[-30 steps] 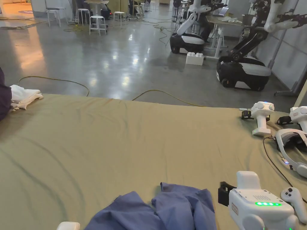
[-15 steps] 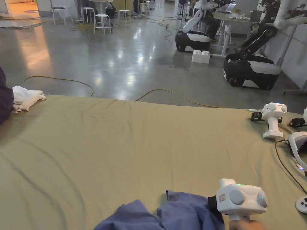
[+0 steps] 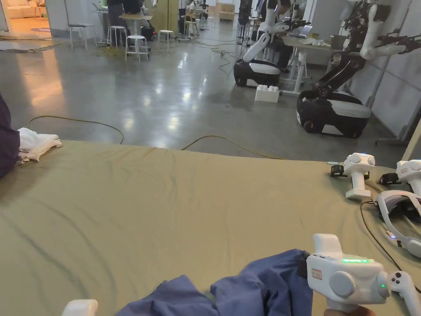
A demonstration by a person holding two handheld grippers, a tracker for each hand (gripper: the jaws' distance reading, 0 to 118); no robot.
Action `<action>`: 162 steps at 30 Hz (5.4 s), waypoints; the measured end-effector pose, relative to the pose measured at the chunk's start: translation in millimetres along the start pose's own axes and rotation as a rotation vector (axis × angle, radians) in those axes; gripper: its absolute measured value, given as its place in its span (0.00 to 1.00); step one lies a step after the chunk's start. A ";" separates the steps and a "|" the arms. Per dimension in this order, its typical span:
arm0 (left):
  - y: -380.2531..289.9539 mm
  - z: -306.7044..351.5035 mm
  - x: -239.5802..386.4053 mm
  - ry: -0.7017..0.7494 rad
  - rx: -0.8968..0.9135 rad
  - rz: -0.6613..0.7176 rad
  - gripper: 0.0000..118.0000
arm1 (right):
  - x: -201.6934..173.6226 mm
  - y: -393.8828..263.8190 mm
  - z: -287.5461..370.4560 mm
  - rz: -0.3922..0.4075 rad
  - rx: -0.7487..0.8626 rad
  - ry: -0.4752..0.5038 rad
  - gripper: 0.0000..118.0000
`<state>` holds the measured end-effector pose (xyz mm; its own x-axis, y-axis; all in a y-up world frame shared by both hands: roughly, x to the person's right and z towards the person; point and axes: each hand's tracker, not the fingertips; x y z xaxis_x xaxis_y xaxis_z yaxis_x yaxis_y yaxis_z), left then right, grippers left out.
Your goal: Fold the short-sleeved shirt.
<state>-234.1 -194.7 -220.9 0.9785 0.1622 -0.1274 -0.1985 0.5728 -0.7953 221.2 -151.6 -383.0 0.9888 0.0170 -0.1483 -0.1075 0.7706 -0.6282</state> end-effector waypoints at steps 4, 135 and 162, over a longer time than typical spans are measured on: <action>22.3 28.0 -2.7 -0.007 0.077 -0.034 0.04 | 15.3 7.1 53.5 0.018 0.082 -0.041 0.03; 22.1 115.5 63.7 0.092 0.788 -0.159 0.00 | -99.1 -54.6 182.4 -0.067 0.678 -0.172 0.00; 236.3 -212.1 -31.7 -0.066 -0.018 0.086 0.52 | -55.0 -83.5 70.5 -0.005 0.320 -0.159 0.00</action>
<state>-300.1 -234.9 -530.5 0.9520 0.2630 -0.1567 -0.2799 0.5403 -0.7936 183.1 -172.0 -268.4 0.9957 0.0919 -0.0091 -0.0892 0.9312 -0.3534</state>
